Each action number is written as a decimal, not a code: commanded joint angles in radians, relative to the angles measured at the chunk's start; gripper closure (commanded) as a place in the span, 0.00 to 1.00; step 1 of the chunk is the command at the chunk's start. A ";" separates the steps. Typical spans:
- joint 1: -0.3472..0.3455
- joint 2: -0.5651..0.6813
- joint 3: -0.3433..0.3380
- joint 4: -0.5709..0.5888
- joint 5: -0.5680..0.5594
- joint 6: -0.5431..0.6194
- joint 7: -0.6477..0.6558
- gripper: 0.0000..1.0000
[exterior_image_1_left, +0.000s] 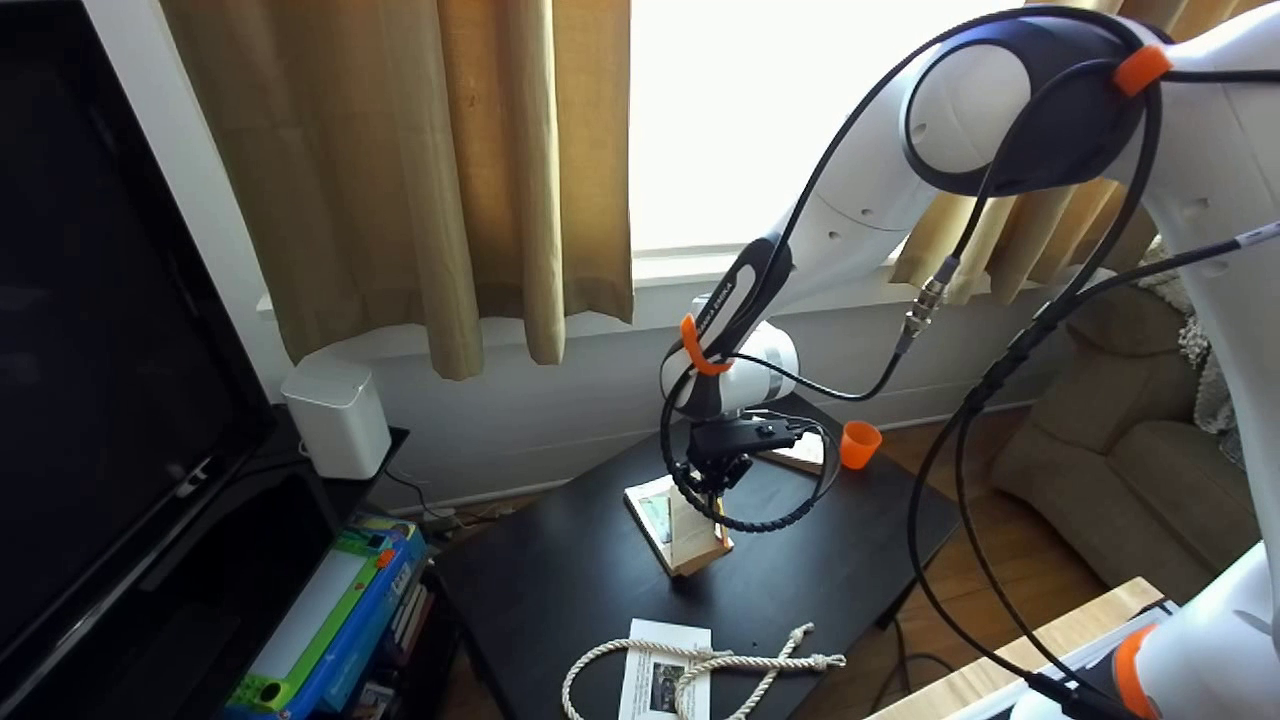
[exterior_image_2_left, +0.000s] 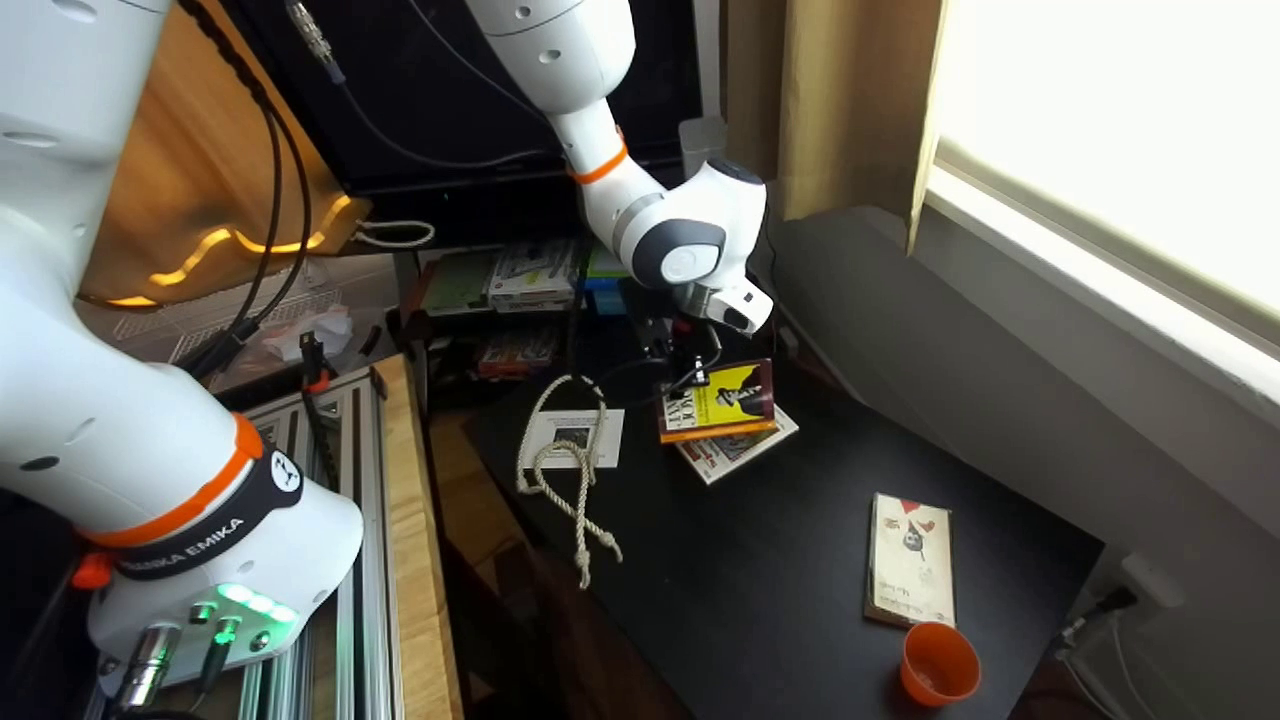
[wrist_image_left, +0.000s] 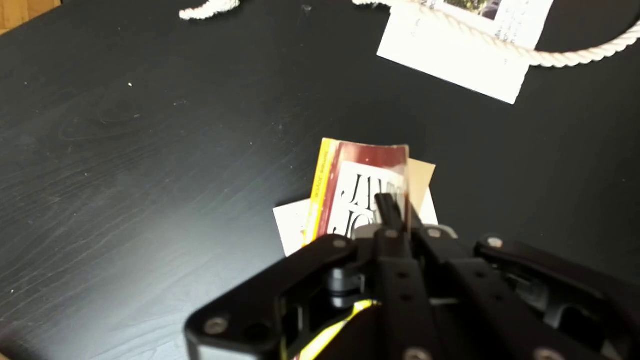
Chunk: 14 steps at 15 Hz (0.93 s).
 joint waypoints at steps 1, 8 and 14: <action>0.022 0.030 -0.023 0.048 -0.040 -0.054 -0.018 1.00; 0.032 0.131 -0.030 0.162 -0.099 -0.132 -0.047 1.00; 0.069 0.222 -0.051 0.260 -0.177 -0.131 -0.072 1.00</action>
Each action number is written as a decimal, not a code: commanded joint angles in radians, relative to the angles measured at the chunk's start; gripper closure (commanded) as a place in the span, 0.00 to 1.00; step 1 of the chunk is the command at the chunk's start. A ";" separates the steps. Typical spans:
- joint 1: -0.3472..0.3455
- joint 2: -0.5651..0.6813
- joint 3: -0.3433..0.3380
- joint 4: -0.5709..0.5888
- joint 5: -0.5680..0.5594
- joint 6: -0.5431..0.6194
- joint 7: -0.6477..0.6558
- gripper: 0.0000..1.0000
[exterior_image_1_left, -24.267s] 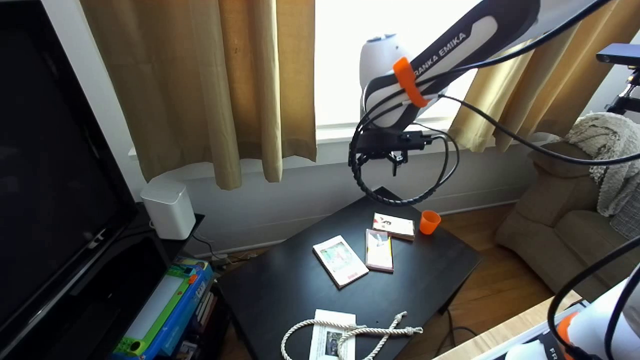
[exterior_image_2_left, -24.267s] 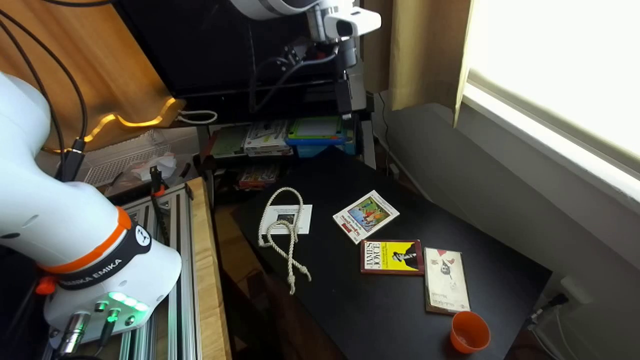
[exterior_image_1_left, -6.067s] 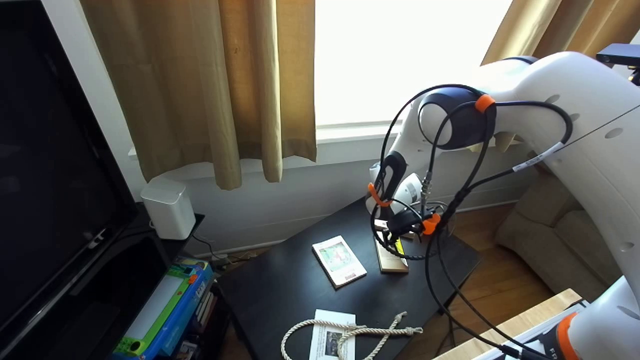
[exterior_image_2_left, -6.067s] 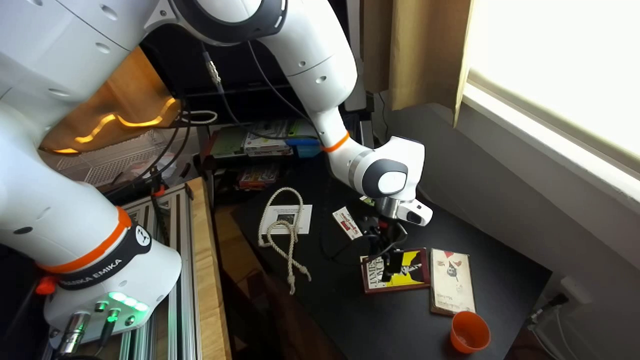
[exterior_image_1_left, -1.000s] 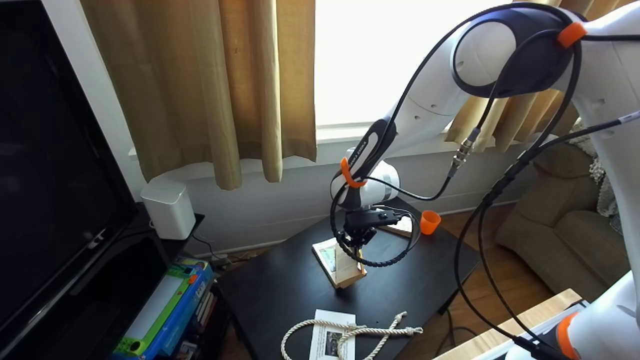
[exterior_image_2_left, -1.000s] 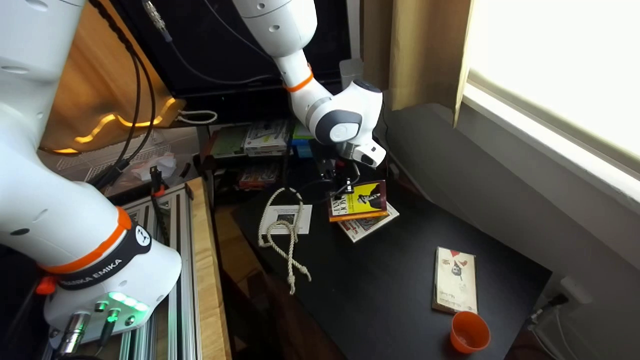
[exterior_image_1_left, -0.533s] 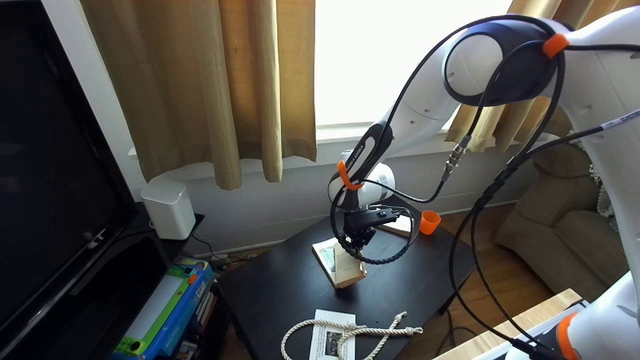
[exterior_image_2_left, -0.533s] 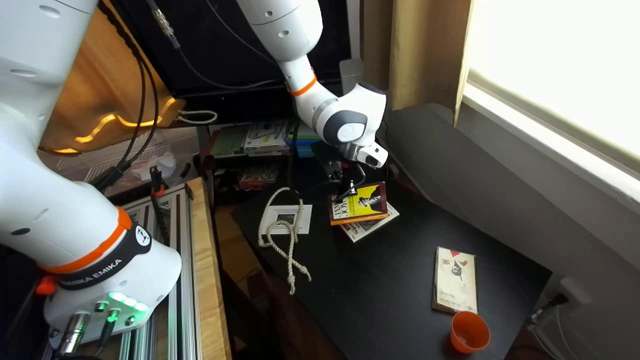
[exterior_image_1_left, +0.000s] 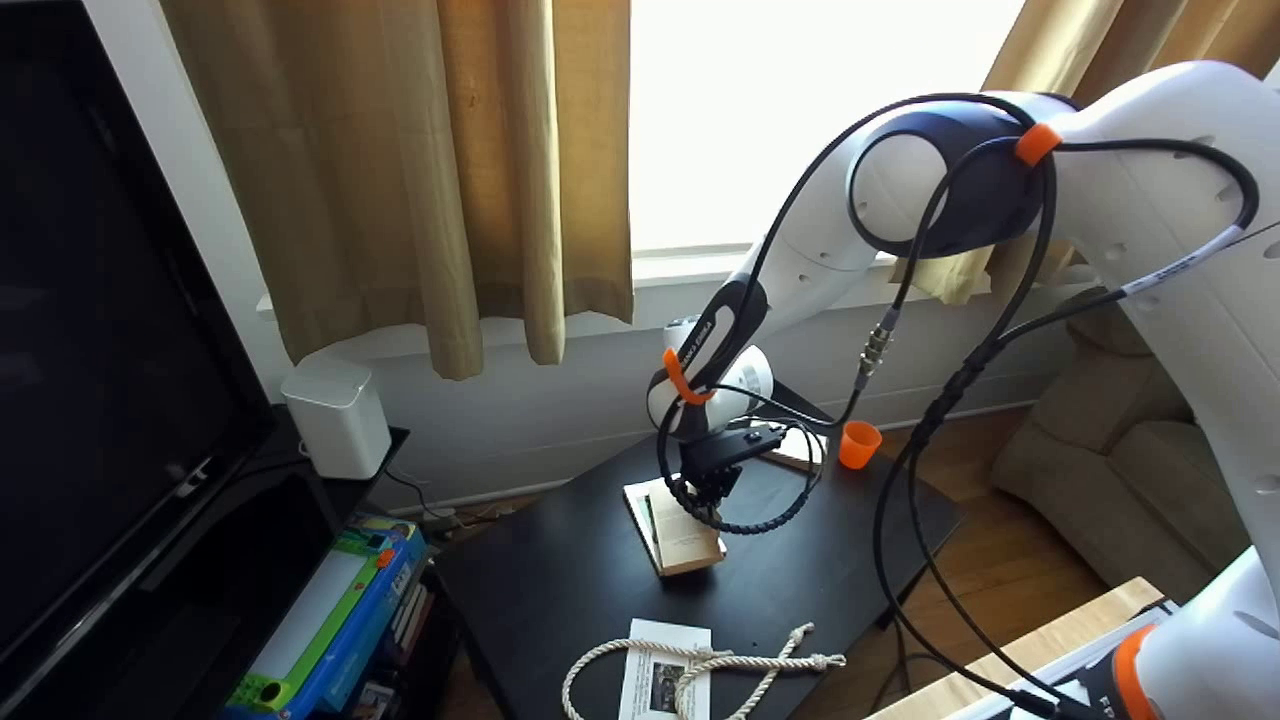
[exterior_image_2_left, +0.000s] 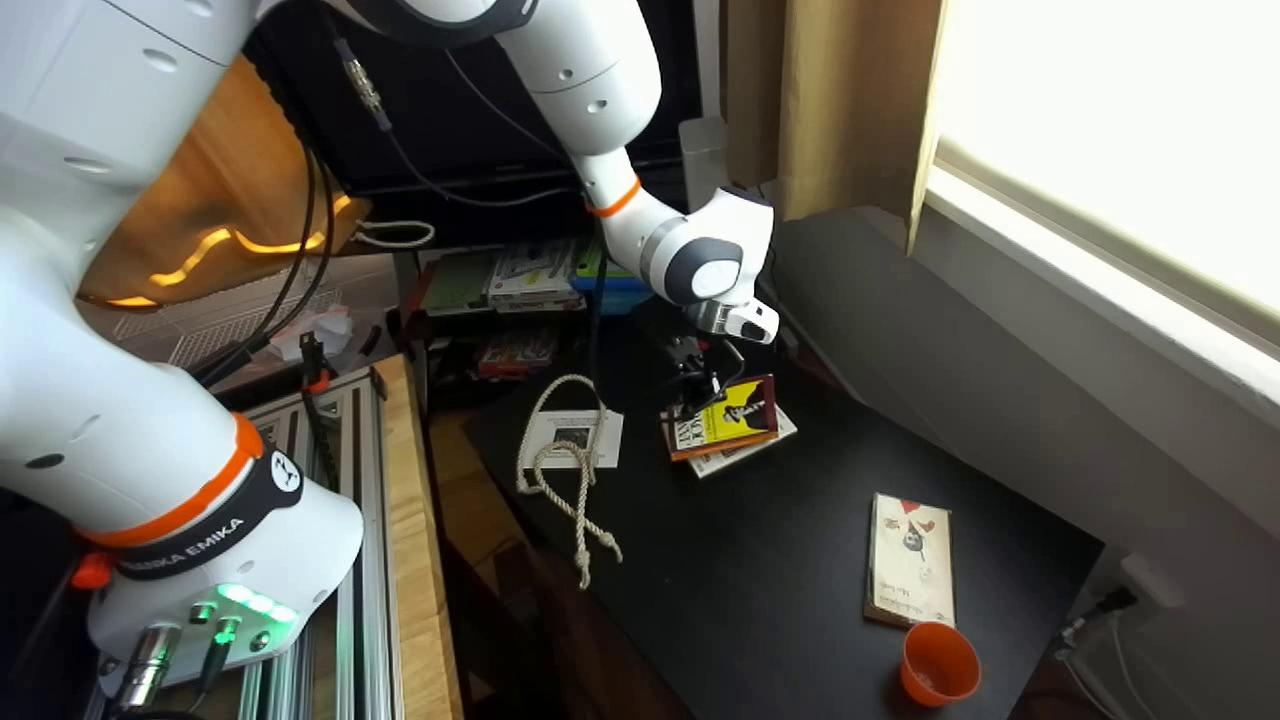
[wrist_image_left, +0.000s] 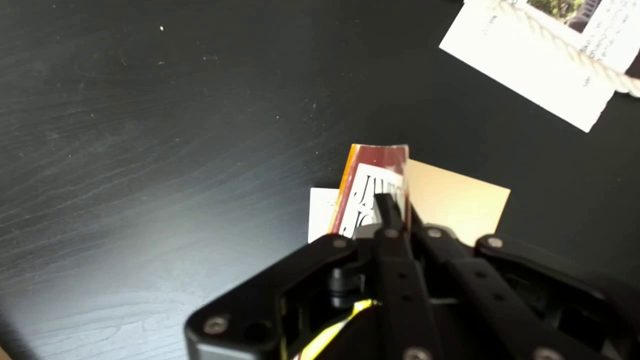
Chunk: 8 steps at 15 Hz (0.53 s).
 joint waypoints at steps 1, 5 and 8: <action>0.036 0.068 -0.022 0.080 -0.046 -0.030 -0.025 1.00; 0.071 0.107 -0.050 0.133 -0.096 -0.023 -0.020 1.00; 0.087 0.135 -0.066 0.165 -0.119 -0.026 -0.018 1.00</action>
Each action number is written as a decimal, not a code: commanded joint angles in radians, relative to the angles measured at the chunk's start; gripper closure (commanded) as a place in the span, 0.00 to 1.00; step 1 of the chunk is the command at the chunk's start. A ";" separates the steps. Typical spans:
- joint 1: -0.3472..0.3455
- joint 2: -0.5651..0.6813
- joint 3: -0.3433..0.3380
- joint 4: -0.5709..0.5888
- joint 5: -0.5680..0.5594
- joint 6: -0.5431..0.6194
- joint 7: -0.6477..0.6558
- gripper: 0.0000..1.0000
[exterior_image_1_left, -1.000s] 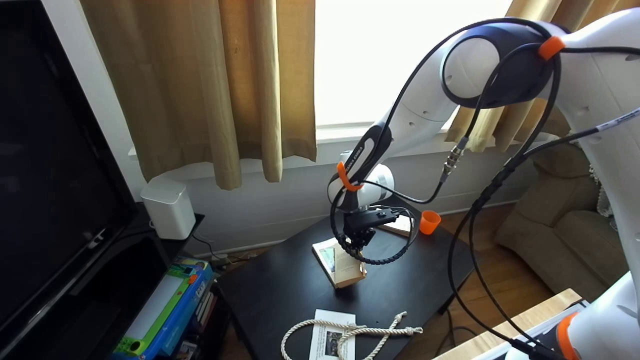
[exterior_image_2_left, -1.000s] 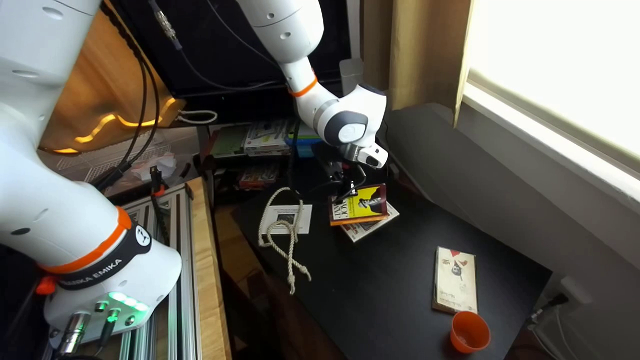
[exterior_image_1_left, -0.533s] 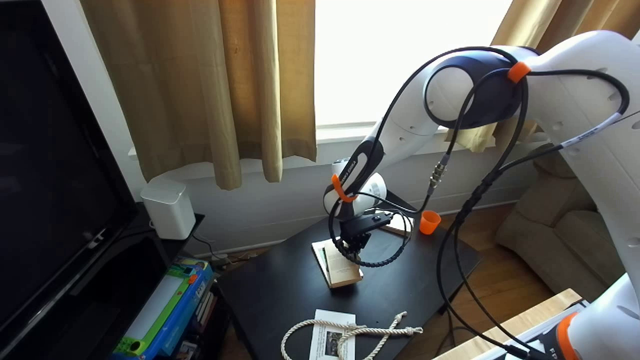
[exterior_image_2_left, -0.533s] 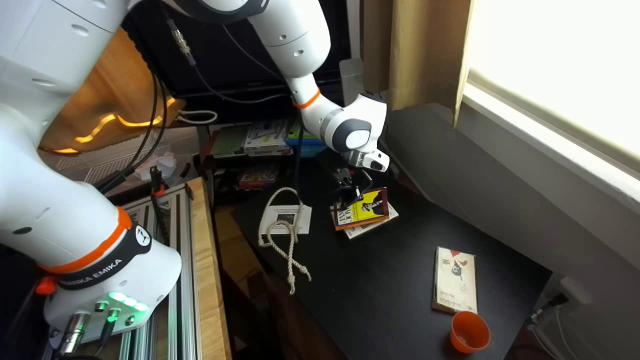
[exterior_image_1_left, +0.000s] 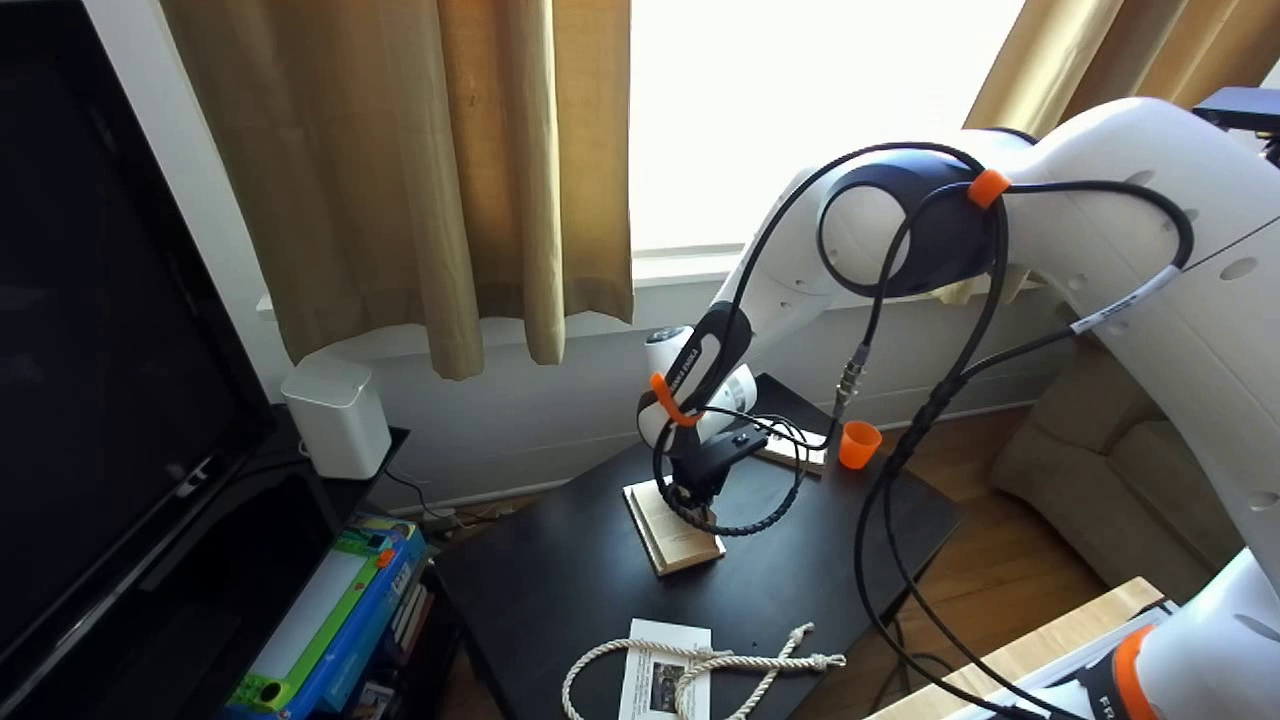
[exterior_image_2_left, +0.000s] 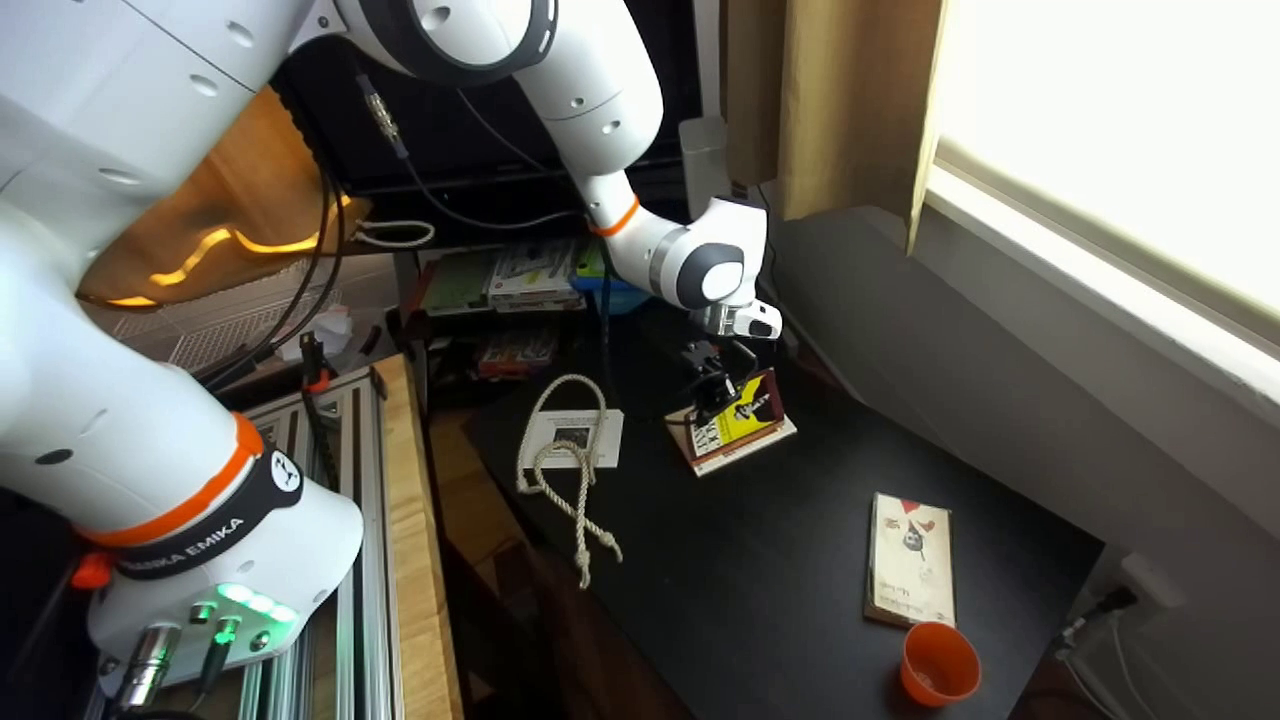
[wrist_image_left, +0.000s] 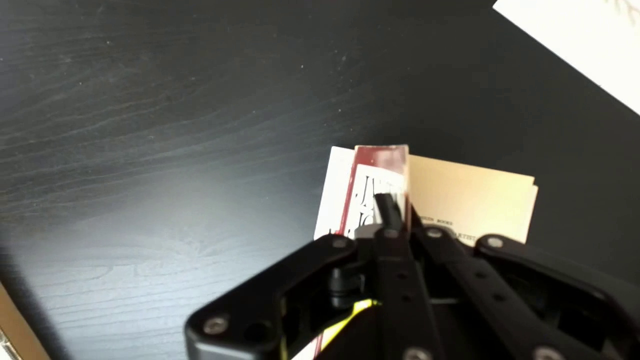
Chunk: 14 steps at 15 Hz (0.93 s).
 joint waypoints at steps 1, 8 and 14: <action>0.027 0.050 -0.026 0.061 -0.035 -0.027 -0.004 1.00; 0.008 0.068 -0.010 0.090 -0.015 -0.019 -0.007 0.61; -0.031 0.065 0.036 0.101 0.025 -0.006 -0.021 0.16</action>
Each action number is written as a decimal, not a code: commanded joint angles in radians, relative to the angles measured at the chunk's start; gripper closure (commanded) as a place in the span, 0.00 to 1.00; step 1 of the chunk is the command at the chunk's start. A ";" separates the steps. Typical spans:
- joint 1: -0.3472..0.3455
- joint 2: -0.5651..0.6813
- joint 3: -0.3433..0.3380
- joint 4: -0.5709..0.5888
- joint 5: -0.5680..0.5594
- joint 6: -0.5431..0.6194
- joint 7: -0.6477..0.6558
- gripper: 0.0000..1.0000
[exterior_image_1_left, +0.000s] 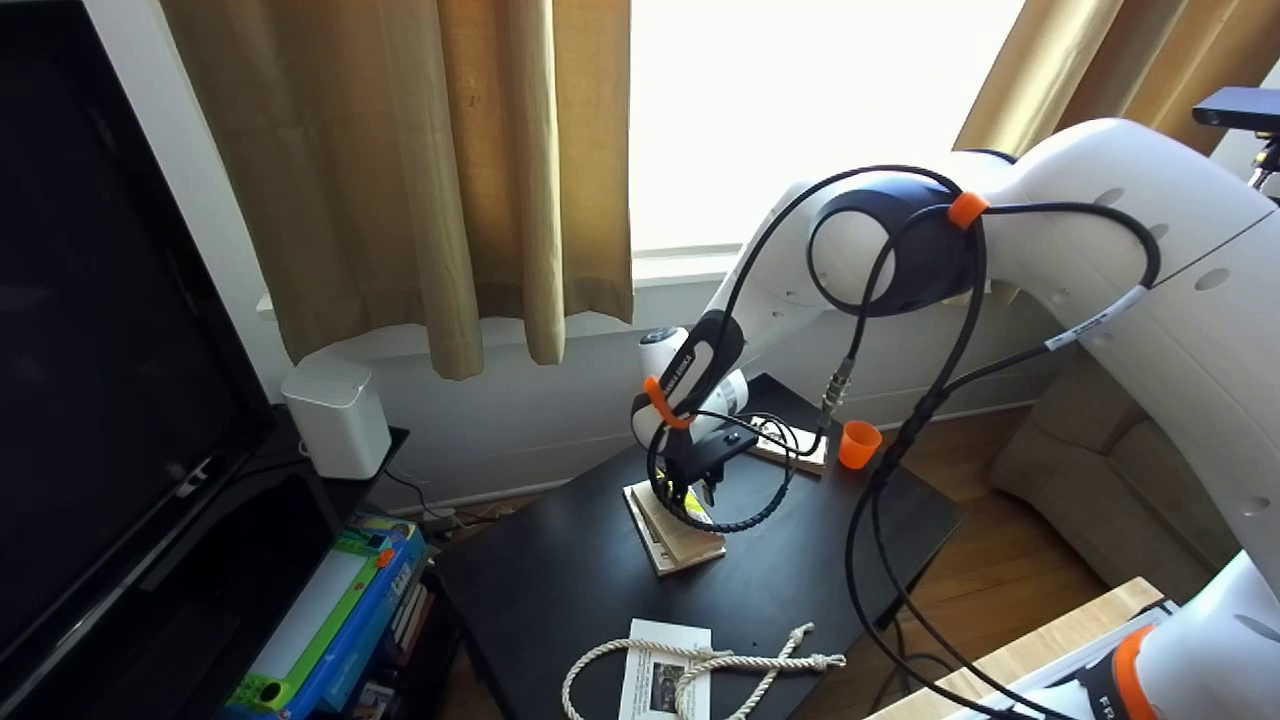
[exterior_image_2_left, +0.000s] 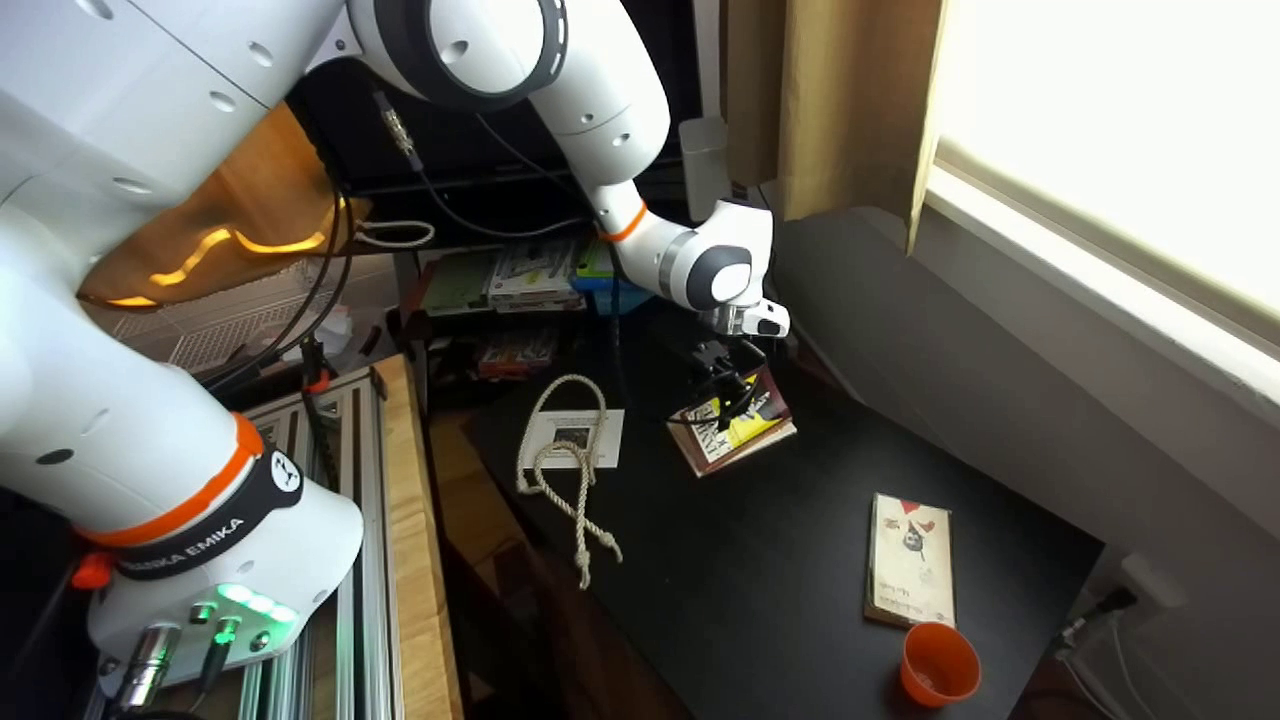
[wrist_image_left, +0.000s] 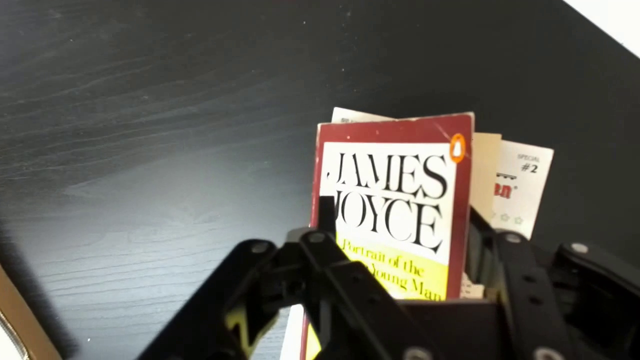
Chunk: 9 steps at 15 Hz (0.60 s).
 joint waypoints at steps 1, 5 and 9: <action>-0.042 0.009 0.050 0.016 0.048 0.010 -0.017 0.08; -0.094 -0.014 0.108 0.008 0.130 0.040 -0.026 0.00; -0.100 -0.064 0.072 -0.040 0.151 0.131 0.002 0.00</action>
